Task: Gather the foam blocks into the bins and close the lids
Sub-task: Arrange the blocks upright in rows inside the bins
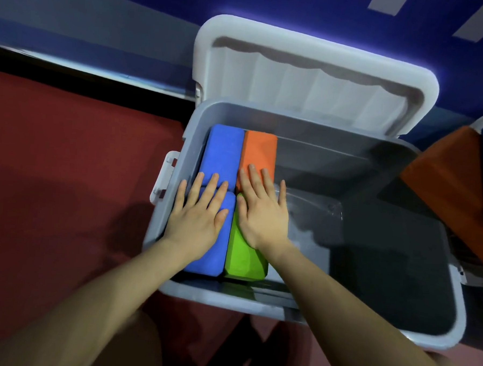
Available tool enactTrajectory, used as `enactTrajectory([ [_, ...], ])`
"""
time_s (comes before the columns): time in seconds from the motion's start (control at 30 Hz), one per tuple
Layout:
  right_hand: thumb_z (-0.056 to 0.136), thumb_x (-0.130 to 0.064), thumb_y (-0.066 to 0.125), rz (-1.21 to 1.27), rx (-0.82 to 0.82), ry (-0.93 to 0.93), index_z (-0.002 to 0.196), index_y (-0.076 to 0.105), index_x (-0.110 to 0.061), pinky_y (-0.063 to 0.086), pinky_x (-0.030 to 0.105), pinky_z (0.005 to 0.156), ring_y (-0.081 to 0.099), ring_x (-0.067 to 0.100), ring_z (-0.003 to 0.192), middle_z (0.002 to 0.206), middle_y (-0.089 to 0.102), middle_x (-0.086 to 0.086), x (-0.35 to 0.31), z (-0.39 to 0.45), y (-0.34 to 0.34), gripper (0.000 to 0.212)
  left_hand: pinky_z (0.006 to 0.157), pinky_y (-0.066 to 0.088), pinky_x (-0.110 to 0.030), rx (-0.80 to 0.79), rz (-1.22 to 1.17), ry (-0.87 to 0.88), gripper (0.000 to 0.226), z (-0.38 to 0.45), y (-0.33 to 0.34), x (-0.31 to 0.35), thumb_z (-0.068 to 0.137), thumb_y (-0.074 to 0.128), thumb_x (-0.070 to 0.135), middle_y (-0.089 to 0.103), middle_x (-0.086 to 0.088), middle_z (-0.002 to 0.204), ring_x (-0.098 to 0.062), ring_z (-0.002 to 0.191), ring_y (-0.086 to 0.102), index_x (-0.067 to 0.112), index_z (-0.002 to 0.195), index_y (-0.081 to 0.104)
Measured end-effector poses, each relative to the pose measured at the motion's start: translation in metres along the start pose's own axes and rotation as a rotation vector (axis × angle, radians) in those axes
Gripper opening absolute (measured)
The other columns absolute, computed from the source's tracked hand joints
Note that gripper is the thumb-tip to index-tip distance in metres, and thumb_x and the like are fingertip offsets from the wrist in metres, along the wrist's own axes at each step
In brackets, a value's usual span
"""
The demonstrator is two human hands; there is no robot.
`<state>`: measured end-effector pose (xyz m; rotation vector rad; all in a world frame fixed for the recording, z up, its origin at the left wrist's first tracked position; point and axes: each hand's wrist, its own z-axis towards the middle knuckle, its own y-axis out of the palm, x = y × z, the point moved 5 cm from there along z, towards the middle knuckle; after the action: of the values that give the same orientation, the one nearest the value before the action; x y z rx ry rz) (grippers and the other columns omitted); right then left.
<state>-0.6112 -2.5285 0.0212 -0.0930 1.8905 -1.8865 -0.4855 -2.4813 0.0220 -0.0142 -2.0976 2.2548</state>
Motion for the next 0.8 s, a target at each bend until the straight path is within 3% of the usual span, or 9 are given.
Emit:
enactTrajectory([
  [0.27,0.093,-0.043,0.016,0.055,-0.026,0.028,0.152,0.020,-0.033,-0.008,0.046,0.117,0.001,0.012,0.148,0.160,0.013,-0.011,0.003,0.000,-0.002,0.060,0.105,0.018,-0.045,-0.062,-0.019,-0.030,0.057,0.004,-0.001,0.000,0.093,0.025,0.038,0.047,-0.006,0.145,-0.027,0.130,0.048,0.015,0.139,0.049],
  [0.3,0.095,-0.041,0.020,0.071,-0.039,0.031,0.152,0.019,-0.033,-0.006,0.046,0.118,0.000,0.012,0.148,0.160,0.012,-0.011,0.003,0.001,-0.003,0.058,0.107,0.015,-0.044,-0.075,-0.021,-0.039,0.058,0.004,-0.004,0.002,0.094,0.020,0.040,0.041,-0.004,0.149,-0.025,0.134,0.043,0.017,0.143,0.043],
  [0.37,0.100,-0.037,0.028,0.086,-0.075,0.032,0.153,0.017,-0.034,-0.001,0.046,0.118,-0.002,0.012,0.148,0.161,0.009,-0.012,0.003,-0.001,-0.005,0.054,0.114,0.001,-0.043,-0.135,0.017,-0.037,0.057,0.002,-0.005,0.004,0.098,0.007,0.043,0.009,0.004,0.160,-0.018,0.147,0.016,0.025,0.152,0.012],
  [0.43,0.102,-0.034,0.031,0.090,-0.109,0.032,0.153,0.016,-0.034,0.002,0.046,0.118,-0.002,0.012,0.148,0.161,0.008,-0.012,0.003,-0.003,-0.009,0.053,0.116,-0.007,-0.042,-0.206,-0.005,-0.069,0.054,0.002,-0.005,0.003,0.102,0.008,0.044,-0.012,0.009,0.159,-0.013,0.147,-0.007,0.030,0.151,-0.008],
  [0.6,0.103,-0.034,0.035,0.058,-0.111,0.048,0.150,0.029,-0.029,0.024,0.041,0.113,0.020,0.024,0.145,0.159,0.022,0.000,0.004,-0.005,-0.040,0.048,0.117,-0.001,-0.044,-0.307,-0.082,-0.080,0.055,0.001,-0.022,0.007,0.103,0.018,0.041,-0.008,0.005,0.161,-0.018,0.148,-0.005,0.026,0.153,-0.001],
  [0.7,0.102,-0.034,0.039,0.051,-0.053,0.084,0.148,0.035,-0.028,0.036,0.042,0.105,0.028,0.026,0.141,0.157,0.027,0.003,0.012,-0.016,-0.074,0.047,0.116,0.009,-0.040,-0.231,-0.122,-0.128,0.056,0.000,-0.048,0.011,0.103,0.026,0.039,0.006,0.001,0.161,-0.021,0.147,0.007,0.021,0.153,0.011],
  [0.8,0.099,-0.032,0.045,0.010,0.029,0.050,0.148,0.035,-0.027,0.039,0.041,0.103,0.030,0.028,0.140,0.156,0.028,0.005,0.021,-0.031,-0.118,0.050,0.115,0.011,-0.037,-0.153,-0.145,-0.073,0.055,0.000,-0.080,0.024,0.101,0.031,0.040,0.013,-0.002,0.160,-0.021,0.146,0.014,0.022,0.152,0.020],
])
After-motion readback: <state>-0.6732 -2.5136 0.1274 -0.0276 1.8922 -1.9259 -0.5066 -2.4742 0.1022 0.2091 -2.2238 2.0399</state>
